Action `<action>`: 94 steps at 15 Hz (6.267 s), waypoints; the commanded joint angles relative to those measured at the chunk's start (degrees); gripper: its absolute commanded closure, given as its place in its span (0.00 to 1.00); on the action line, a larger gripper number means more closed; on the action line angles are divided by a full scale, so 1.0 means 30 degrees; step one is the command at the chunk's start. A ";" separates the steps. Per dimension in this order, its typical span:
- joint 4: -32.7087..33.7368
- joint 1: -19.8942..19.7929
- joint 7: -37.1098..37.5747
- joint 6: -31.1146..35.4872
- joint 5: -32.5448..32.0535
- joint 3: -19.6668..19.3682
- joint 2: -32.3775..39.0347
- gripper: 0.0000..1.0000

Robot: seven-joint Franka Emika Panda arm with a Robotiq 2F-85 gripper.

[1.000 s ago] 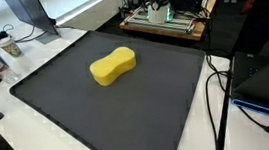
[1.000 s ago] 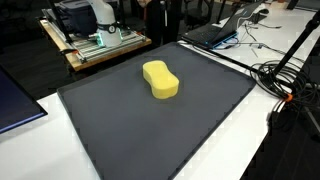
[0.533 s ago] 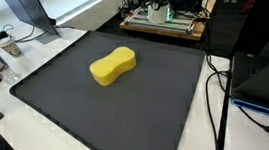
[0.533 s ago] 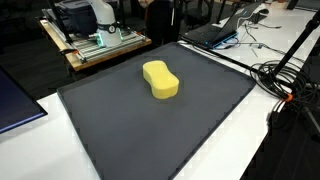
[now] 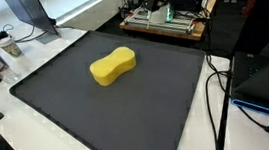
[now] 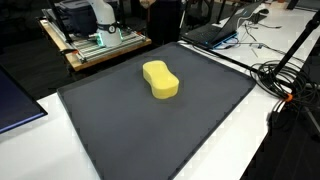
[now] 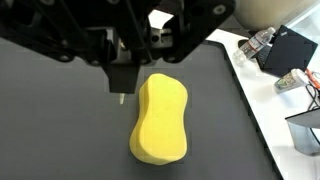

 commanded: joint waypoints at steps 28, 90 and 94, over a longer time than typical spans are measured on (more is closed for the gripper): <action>0.4021 0.0729 -0.3136 0.1068 0.4637 -0.8461 0.3107 0.96; 0.0742 -0.0889 -0.9017 0.3396 0.9157 -0.9661 0.9348 0.96; 0.1259 -0.0916 -0.9055 0.2837 0.9202 -0.9671 0.9756 0.96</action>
